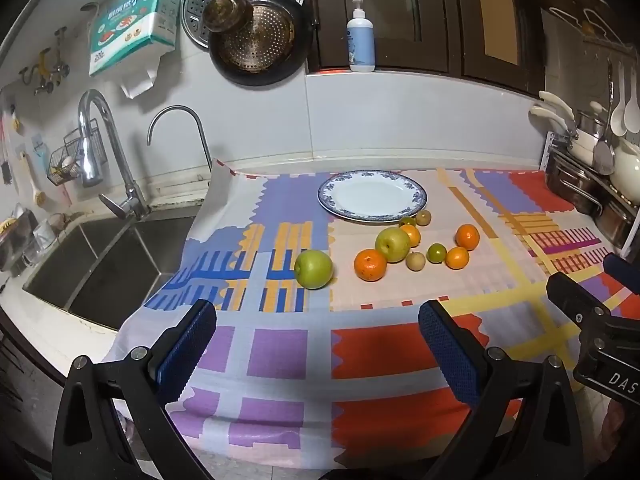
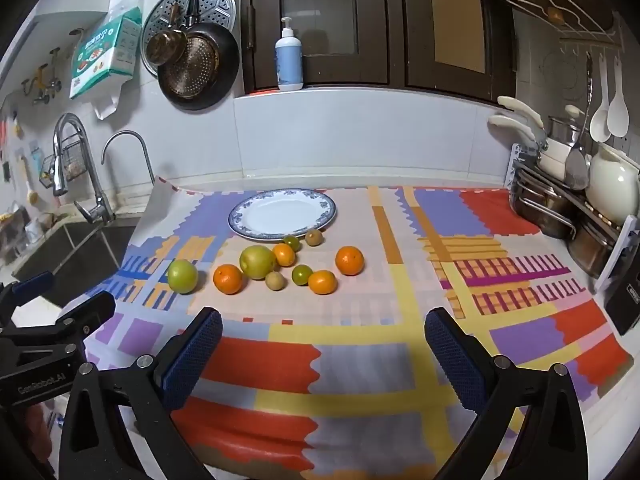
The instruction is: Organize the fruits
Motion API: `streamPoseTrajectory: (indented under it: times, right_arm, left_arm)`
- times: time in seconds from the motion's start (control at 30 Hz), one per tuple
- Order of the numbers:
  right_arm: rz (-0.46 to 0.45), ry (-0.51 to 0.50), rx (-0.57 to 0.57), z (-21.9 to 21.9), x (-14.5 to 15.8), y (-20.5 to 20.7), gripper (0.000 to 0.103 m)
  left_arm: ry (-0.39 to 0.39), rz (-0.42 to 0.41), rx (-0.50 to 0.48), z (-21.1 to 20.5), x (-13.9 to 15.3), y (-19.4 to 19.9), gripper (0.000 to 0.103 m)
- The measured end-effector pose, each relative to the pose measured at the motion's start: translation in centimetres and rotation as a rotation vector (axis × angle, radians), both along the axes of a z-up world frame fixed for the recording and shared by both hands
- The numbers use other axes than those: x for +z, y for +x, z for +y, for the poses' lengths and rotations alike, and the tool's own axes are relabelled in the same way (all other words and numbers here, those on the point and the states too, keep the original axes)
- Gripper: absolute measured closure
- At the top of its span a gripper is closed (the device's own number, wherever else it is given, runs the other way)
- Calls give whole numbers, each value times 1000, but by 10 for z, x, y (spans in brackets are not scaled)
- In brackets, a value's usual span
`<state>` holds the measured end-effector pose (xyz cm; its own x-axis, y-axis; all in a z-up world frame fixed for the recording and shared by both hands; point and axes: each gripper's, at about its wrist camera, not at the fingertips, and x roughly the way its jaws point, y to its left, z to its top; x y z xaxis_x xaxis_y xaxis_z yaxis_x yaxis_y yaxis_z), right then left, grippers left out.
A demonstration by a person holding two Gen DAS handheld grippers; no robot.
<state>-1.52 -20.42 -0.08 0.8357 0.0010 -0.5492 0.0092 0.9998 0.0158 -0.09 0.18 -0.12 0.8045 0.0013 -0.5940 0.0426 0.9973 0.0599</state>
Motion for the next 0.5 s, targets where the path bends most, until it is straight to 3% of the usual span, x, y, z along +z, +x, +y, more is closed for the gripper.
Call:
streamPoseTrajectory:
  times: [0.03, 0.5]
  right_arm:
    - [1, 2, -2, -1, -1, 0, 1]
    - [-12, -2, 21, 0, 6, -4, 1]
  left_arm:
    - [34, 7, 2, -4, 2, 3, 0]
    - [15, -40, 15, -2, 13, -10, 0]
